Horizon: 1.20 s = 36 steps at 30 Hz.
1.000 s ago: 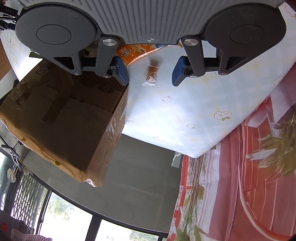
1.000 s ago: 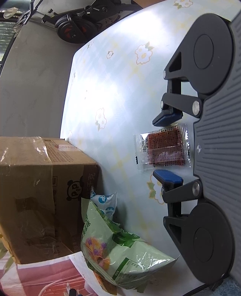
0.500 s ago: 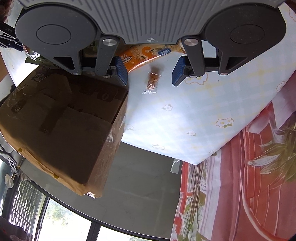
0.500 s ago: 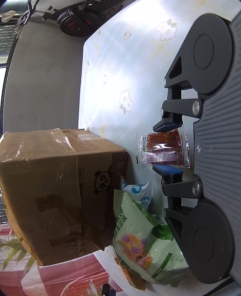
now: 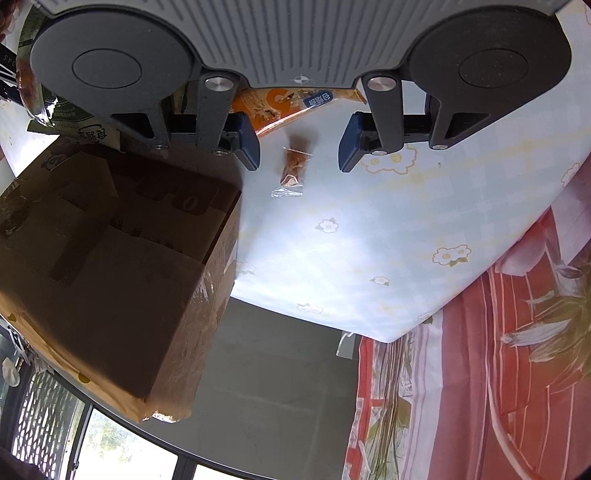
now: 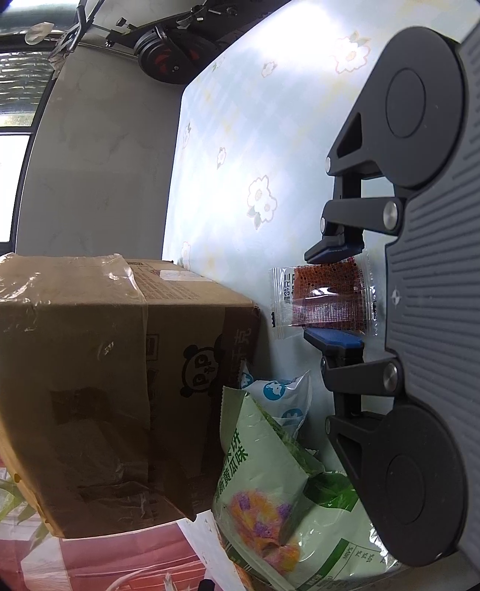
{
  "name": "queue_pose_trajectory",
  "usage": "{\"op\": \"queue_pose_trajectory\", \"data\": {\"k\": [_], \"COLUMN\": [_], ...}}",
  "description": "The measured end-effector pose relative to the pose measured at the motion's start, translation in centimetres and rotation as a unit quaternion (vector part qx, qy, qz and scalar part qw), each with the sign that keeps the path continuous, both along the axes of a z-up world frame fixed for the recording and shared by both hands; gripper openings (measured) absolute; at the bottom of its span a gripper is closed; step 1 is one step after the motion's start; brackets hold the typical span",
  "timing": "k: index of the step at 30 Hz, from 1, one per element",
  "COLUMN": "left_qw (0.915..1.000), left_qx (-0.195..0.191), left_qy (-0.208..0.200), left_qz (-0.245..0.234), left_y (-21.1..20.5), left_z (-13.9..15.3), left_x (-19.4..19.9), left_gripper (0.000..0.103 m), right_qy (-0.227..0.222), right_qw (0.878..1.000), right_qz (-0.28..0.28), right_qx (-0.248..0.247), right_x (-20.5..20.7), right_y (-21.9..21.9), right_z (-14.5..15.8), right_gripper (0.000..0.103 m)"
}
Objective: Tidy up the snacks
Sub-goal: 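Grasp the small clear nut packet with the left tool while the right tool grasps the red sauce sachet, then lower both small packets into the box and open both tools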
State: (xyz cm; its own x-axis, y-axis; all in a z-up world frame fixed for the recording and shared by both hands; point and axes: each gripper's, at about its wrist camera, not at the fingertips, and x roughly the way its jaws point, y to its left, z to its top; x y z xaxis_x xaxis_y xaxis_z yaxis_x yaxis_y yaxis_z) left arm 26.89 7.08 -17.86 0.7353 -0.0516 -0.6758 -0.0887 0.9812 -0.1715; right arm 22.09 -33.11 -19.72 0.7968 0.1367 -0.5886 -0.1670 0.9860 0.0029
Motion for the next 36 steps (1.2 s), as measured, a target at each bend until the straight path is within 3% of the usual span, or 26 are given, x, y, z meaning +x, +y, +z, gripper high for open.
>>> {"op": "queue_pose_trajectory", "data": {"k": [4,12,16,19,28,36], "left_qw": [0.9997,0.9984,0.9973,0.9965,0.9990,0.9978], "left_qx": [0.015,0.036,0.054,0.070,0.043,0.018], "left_qy": [0.006,0.041,0.046,0.042,0.002,-0.057], "left_qz": [-0.016,-0.016,-0.019,-0.018,-0.013,-0.030], "left_y": [-0.6,-1.2,-1.7,-2.2,-1.2,-1.4], "left_z": [-1.0,-3.2,-3.7,-3.6,-0.4,4.7], "left_x": [1.8,5.7,6.2,5.7,2.6,-0.6], "left_gripper": [0.038,0.037,0.019,0.018,0.018,0.018], "right_qy": [-0.001,0.001,0.002,0.003,0.001,-0.049], "right_qw": [1.000,1.000,1.000,1.000,1.000,0.998], "right_qz": [0.001,0.005,0.005,0.005,0.005,-0.012], "right_qx": [-0.001,0.001,0.003,0.008,0.015,0.037], "right_x": [-0.1,-0.1,-0.1,0.0,-0.2,-2.0], "right_y": [0.3,0.2,0.1,0.0,-0.2,-1.3], "right_z": [0.0,-0.1,-0.1,-0.1,0.0,3.1], "right_gripper": [0.040,0.040,0.040,0.040,0.040,0.040]}}
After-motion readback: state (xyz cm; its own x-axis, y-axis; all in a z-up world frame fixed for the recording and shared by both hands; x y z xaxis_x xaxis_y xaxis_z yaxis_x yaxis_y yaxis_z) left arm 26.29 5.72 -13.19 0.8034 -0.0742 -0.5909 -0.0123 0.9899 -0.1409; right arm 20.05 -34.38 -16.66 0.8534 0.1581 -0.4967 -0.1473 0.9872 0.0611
